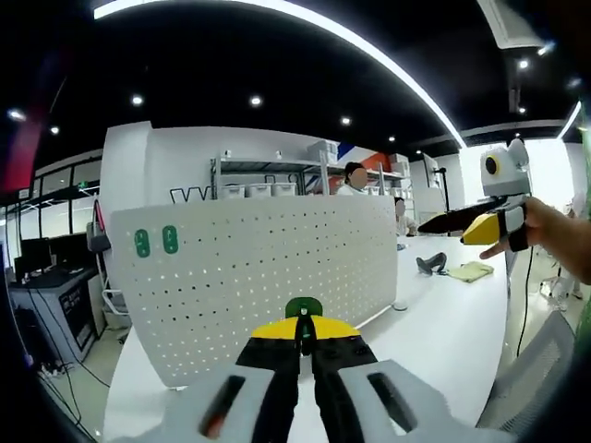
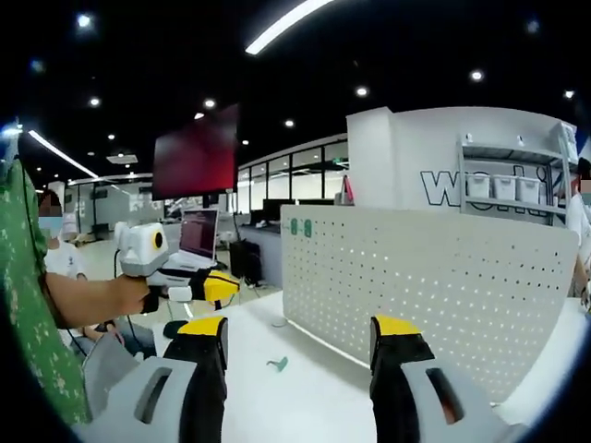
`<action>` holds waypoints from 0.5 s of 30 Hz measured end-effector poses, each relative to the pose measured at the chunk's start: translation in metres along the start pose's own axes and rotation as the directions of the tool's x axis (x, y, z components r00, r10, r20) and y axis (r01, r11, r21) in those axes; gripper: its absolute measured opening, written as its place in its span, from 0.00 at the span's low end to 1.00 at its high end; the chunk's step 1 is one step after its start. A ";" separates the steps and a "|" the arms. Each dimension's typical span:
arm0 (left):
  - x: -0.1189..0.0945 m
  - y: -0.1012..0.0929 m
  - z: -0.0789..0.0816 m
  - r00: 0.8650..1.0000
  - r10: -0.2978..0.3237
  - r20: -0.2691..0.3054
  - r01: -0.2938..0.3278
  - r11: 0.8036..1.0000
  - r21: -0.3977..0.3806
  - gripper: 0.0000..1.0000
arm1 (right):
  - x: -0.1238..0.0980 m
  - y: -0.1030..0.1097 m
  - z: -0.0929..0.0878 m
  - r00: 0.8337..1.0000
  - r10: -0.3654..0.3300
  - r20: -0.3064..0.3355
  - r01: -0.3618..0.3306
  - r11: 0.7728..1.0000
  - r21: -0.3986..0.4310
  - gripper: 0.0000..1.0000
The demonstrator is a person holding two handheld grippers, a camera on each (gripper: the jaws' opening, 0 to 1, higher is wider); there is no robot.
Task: Insert the hook assembly into the mounting plate slot until the hook locks in place.
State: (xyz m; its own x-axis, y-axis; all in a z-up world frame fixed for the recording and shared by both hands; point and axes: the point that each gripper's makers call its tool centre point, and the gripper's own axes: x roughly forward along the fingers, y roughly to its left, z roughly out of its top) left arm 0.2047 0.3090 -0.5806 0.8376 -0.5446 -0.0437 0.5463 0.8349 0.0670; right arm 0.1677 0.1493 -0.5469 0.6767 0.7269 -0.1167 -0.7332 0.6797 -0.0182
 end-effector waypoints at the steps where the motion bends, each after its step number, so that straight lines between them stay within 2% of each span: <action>1: 0.002 0.002 0.001 1.000 0.003 0.002 -0.003 1.000 0.000 0.03 | 0.000 0.000 0.000 1.000 0.005 -0.001 -0.005 1.000 -0.001 0.64; 8: 0.016 0.020 0.017 0.999 0.027 0.019 -0.027 1.000 0.012 0.03 | -0.002 -0.002 0.002 0.999 0.047 0.007 -0.047 0.999 0.018 0.64; 15: 0.036 0.045 0.041 0.996 0.067 0.059 -0.067 0.998 0.002 0.03 | -0.002 -0.007 0.008 0.997 0.070 0.020 -0.071 0.997 0.027 0.68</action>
State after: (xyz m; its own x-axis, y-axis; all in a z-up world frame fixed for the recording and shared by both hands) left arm 0.2590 0.3239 -0.5385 0.8708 -0.4913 0.0196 0.4889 0.8694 0.0722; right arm 0.1720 0.1437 -0.5387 0.6249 0.7746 -0.0980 -0.7772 0.6291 0.0168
